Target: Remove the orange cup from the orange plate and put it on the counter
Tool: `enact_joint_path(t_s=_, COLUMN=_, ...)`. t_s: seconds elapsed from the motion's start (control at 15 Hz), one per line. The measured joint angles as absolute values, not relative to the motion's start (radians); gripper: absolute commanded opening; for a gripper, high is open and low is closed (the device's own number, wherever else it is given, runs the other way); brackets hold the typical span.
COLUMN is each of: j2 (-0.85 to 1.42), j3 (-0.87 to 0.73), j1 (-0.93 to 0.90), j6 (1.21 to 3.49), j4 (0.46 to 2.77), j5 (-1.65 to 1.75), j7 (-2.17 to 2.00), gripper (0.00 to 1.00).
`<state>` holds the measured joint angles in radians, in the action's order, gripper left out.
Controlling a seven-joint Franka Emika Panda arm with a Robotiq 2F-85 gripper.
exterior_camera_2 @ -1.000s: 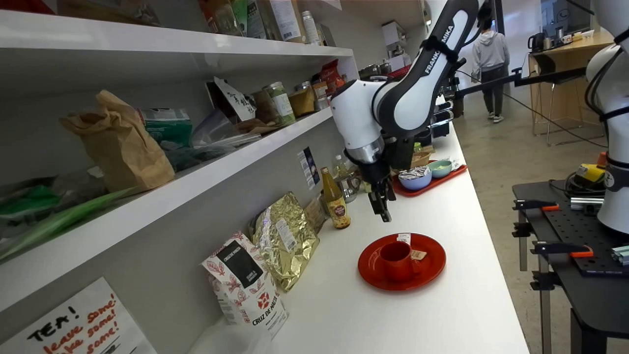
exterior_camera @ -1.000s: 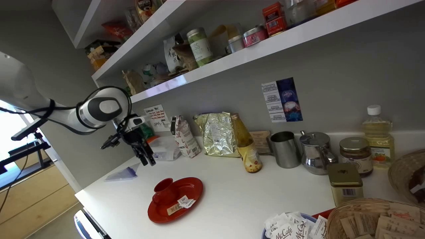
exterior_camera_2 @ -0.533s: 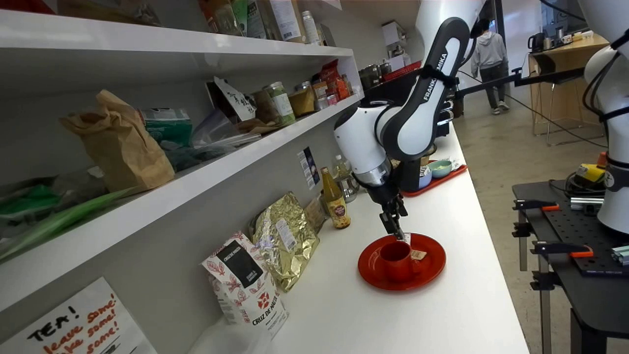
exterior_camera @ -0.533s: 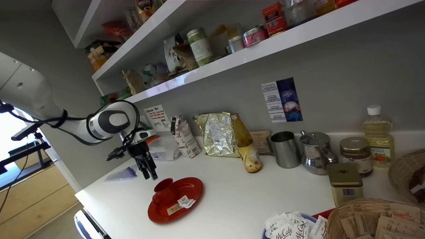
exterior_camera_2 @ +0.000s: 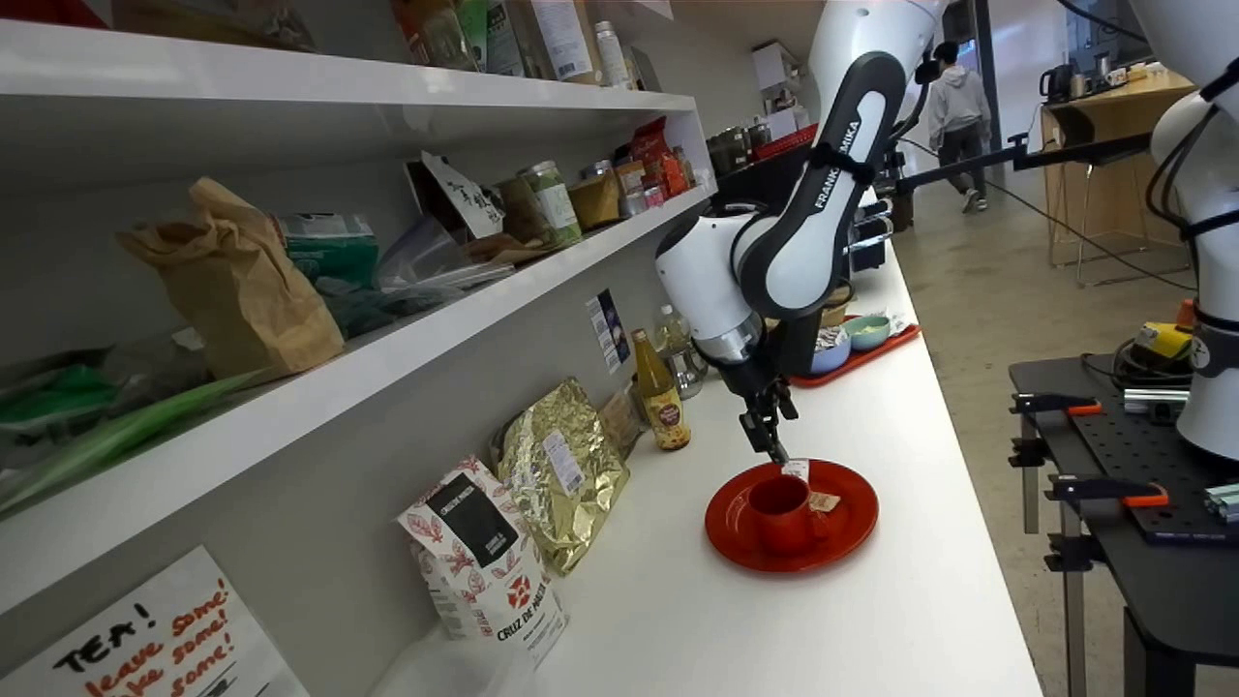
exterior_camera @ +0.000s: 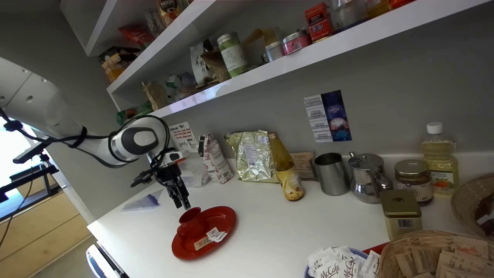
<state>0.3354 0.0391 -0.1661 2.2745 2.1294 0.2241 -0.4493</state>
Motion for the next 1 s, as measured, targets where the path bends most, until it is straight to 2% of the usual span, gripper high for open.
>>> enact_joint_path(t_s=1.0, j2=0.518, j3=0.023, j1=-0.179, j6=2.298, j4=2.039, j5=0.177, j7=-0.449, gripper=1.0)
